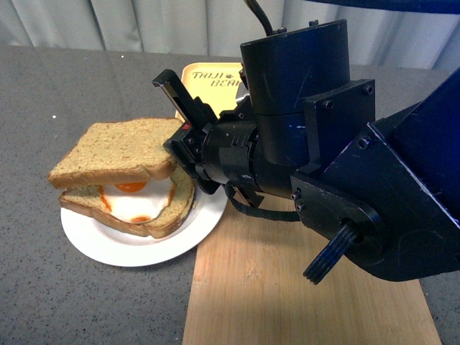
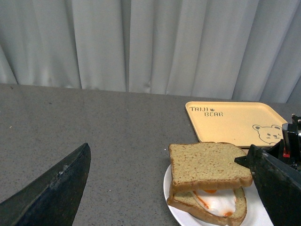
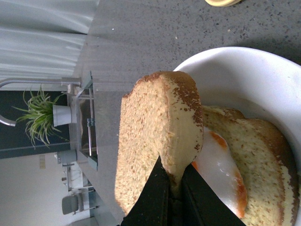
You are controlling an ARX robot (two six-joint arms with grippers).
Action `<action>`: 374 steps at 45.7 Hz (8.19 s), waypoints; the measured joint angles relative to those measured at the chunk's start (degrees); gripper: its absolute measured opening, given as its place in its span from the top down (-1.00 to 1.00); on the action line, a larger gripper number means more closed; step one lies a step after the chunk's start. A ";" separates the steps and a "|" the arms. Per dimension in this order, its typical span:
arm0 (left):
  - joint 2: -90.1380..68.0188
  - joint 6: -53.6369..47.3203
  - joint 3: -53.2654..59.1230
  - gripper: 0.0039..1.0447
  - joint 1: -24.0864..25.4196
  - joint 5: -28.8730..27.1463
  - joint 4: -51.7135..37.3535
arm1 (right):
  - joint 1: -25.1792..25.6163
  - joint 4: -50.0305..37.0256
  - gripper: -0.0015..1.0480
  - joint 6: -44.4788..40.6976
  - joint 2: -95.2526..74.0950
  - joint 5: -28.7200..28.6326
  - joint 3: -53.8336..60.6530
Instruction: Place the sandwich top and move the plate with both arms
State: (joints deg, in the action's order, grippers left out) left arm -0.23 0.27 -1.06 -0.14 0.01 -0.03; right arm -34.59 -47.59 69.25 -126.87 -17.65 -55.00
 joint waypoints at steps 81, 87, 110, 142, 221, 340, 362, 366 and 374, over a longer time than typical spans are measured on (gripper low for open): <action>0.04 0.00 0.00 -0.88 0.00 -0.02 0.00 | 30.14 6.43 0.98 -69.05 83.78 21.18 54.27; 0.04 0.00 0.00 -0.88 0.00 -0.02 0.00 | 34.27 11.76 0.98 -69.05 90.12 18.01 54.66; 0.04 0.00 0.00 -0.88 0.00 -0.02 0.00 | 34.45 27.96 0.98 -69.07 107.36 17.68 54.77; 0.04 0.00 0.00 -0.88 0.00 0.00 0.00 | 34.45 43.43 0.98 -69.07 121.39 17.53 54.73; 0.04 0.00 0.00 -0.88 0.00 -0.02 0.00 | 34.45 47.50 -0.82 -69.13 126.62 17.53 54.73; -99.36 59.01 -24.79 0.93 -6.75 16.28 -29.09 | 34.45 47.50 -0.82 -69.13 126.62 17.53 54.73; -101.24 72.46 -25.88 0.94 -8.96 17.86 -53.55 | 34.45 47.50 -0.82 -69.13 126.62 17.53 54.73; -105.24 74.40 -30.62 0.94 -11.65 15.43 -54.18 | 34.45 47.50 -0.82 -69.13 126.62 17.53 54.73; -113.98 77.48 -43.36 0.94 -17.49 10.58 -50.88 | 34.45 47.50 -0.82 -69.13 126.62 17.55 54.73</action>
State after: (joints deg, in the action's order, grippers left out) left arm -114.21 77.76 -44.42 -17.63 10.59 -50.92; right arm -0.14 -0.10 0.12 -0.25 -0.10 -0.27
